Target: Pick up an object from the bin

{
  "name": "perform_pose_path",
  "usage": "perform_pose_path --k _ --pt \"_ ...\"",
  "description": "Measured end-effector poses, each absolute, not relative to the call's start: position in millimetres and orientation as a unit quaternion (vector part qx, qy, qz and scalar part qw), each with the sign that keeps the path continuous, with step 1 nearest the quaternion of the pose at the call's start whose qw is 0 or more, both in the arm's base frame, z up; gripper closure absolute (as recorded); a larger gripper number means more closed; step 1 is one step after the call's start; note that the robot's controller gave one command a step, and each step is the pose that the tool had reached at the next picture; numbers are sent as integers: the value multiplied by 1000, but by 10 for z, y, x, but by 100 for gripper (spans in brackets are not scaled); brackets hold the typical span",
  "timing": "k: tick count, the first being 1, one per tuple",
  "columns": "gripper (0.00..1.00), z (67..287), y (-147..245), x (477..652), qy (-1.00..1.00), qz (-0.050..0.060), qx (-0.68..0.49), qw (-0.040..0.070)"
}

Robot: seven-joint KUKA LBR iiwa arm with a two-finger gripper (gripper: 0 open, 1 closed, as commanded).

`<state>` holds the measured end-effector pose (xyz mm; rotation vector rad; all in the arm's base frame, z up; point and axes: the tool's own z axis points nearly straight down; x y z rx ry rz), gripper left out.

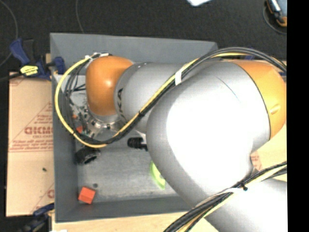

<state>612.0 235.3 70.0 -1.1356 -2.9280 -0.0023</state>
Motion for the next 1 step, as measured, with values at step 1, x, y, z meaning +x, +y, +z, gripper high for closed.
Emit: perform_pose_path --k 1 --pt "100 700 2351 6120 -932 0 -361 0"
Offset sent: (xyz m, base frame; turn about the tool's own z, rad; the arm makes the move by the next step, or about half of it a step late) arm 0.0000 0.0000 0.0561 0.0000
